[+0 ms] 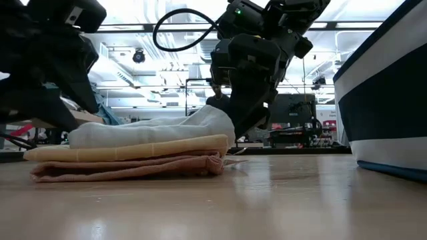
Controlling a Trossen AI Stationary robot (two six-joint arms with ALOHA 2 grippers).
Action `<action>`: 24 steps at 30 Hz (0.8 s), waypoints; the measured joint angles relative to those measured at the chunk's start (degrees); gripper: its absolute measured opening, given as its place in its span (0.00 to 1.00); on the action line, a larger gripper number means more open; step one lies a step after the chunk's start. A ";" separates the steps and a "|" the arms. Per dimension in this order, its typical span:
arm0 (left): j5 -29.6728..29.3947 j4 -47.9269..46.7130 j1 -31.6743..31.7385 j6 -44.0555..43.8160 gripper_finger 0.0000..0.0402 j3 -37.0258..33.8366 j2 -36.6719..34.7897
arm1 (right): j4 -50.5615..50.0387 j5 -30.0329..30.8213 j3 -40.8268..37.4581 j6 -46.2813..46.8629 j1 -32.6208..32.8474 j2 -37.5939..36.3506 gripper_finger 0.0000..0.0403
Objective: Fold towel
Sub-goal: Stack the folded white towel on top of the folded yellow towel
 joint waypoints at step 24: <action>0.28 4.11 1.51 7.80 0.03 0.00 2.43 | 0.15 1.44 -0.04 -0.57 0.24 0.07 0.45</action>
